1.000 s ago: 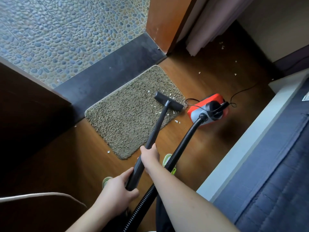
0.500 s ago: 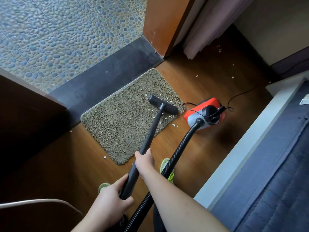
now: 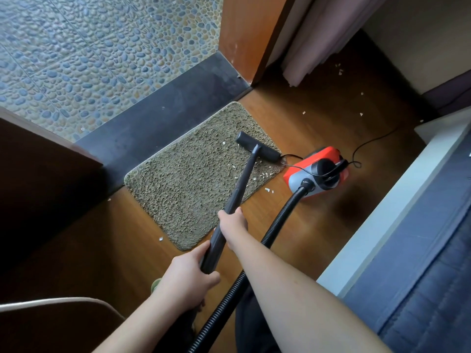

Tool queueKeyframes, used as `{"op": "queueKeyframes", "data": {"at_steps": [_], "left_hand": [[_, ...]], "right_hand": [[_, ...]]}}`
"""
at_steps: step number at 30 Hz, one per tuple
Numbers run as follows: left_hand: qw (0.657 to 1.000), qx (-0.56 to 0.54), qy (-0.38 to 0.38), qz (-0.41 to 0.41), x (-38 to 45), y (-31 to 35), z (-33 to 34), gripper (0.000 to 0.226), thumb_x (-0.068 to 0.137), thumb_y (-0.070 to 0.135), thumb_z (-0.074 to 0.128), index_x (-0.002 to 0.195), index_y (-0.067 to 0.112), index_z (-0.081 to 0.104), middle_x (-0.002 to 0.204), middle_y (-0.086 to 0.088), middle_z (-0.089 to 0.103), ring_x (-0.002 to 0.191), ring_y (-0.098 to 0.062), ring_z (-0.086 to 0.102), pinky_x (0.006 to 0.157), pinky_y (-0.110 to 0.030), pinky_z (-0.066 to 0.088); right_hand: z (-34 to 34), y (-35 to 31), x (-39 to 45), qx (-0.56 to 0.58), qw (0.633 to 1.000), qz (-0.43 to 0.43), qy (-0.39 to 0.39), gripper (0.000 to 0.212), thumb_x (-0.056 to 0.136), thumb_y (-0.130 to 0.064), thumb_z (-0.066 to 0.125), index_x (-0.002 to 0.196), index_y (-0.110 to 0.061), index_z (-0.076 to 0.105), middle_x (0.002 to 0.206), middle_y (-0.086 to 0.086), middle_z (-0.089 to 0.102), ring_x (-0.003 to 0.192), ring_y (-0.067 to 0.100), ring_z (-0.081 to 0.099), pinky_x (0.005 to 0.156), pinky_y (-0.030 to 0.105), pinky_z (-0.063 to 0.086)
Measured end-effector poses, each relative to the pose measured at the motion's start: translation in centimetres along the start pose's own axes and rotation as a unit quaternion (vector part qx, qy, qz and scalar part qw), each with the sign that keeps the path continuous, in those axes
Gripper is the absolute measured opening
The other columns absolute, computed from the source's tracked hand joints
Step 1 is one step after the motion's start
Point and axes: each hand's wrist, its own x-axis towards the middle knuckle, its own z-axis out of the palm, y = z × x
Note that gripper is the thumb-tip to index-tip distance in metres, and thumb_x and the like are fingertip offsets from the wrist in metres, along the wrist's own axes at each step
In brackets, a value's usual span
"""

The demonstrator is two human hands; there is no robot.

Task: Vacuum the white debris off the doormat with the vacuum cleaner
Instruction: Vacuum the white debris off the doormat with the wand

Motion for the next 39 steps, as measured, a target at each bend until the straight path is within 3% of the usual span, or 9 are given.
{"op": "queueKeyframes", "data": {"at_steps": [5,12,17,20,23,28,30,34,39], "left_hand": [[1.000,0.000,-0.006,0.000,0.2,0.7,-0.3,0.057,0.078,0.019,0.063,0.132,0.037,0.053,0.076,0.008,0.065,0.048,-0.014,0.067,0.049,-0.021,0.055],[1.000,-0.007,-0.011,-0.014,-1.2,-1.5,-0.7,0.068,0.079,0.018,0.063,0.141,0.039,0.045,0.077,0.010,0.064,0.045,-0.015,0.066,0.043,-0.020,0.050],[1.000,-0.003,-0.006,-0.020,-2.4,-3.7,-0.9,0.073,0.077,0.024,0.065,0.144,0.041,0.042,0.080,0.014,0.061,0.051,-0.007,0.066,0.043,-0.009,0.042],[1.000,-0.002,-0.006,-0.019,-2.9,-5.0,-0.9,0.074,0.077,0.026,0.066,0.145,0.042,0.041,0.083,0.016,0.062,0.050,-0.002,0.065,0.047,-0.008,0.043],[1.000,-0.014,-0.010,-0.021,-3.4,-6.1,-0.8,0.077,0.077,0.028,0.067,0.147,0.042,0.039,0.095,0.011,0.066,0.049,-0.001,0.064,0.055,-0.012,0.050],[1.000,-0.009,-0.002,-0.026,-4.0,-7.2,-0.6,0.077,0.076,0.033,0.066,0.147,0.044,0.038,0.101,0.008,0.067,0.072,-0.003,0.066,0.059,-0.007,0.045],[1.000,-0.014,0.000,-0.025,-4.1,-7.4,-0.5,0.075,0.076,0.032,0.066,0.145,0.044,0.039,0.095,0.013,0.066,0.072,-0.004,0.065,0.058,-0.007,0.046],[0.999,-0.036,0.002,-0.018,-3.9,-7.1,-0.2,0.071,0.077,0.027,0.066,0.143,0.043,0.042,0.086,0.018,0.066,0.061,-0.008,0.066,0.064,-0.017,0.055],[0.999,-0.045,0.011,-0.021,-2.6,-5.5,0.0,0.070,0.077,0.026,0.065,0.140,0.046,0.044,0.082,0.016,0.064,0.059,-0.008,0.068,0.049,-0.012,0.049]], "right_hand": [[0.1,-0.9,-0.3,0.016,1.000,0.007,-0.009,0.069,0.089,-0.034,0.057,0.151,-0.022,0.029,0.128,0.009,0.058,0.104,0.030,0.064,0.091,0.043,0.055],[1.5,0.1,-2.4,0.004,1.000,0.008,-0.014,0.069,0.093,-0.035,0.056,0.154,-0.022,0.025,0.138,0.009,0.052,0.115,0.031,0.058,0.095,0.039,0.051],[3.0,1.5,-3.7,0.008,1.000,0.001,-0.022,0.068,0.094,-0.034,0.056,0.153,-0.021,0.026,0.135,0.008,0.053,0.106,0.029,0.058,0.080,0.032,0.047],[3.8,2.3,-4.1,0.012,0.999,0.008,-0.029,0.071,0.094,-0.032,0.056,0.156,-0.022,0.021,0.139,0.008,0.051,0.114,0.029,0.058,0.088,0.034,0.049],[4.1,2.7,-4.8,0.005,0.999,0.008,-0.034,0.075,0.097,-0.030,0.054,0.158,-0.023,0.012,0.142,0.007,0.048,0.111,0.027,0.056,0.082,0.031,0.045],[4.7,3.4,-5.6,-0.012,1.000,-0.001,-0.029,0.073,0.095,-0.031,0.054,0.157,-0.023,0.016,0.133,0.007,0.054,0.093,0.024,0.056,0.073,0.028,0.044],[4.9,3.6,-5.7,-0.012,1.000,-0.002,-0.025,0.073,0.094,-0.031,0.055,0.157,-0.024,0.017,0.129,0.006,0.056,0.091,0.023,0.059,0.071,0.030,0.047],[4.7,3.4,-5.1,-0.022,1.000,-0.013,-0.017,0.074,0.092,-0.032,0.056,0.156,-0.026,0.020,0.134,0.007,0.055,0.105,0.027,0.063,0.086,0.039,0.056],[3.8,2.2,-3.5,-0.038,0.999,-0.029,-0.009,0.071,0.091,-0.033,0.056,0.154,-0.023,0.025,0.131,0.009,0.056,0.107,0.029,0.062,0.090,0.039,0.054]]}}
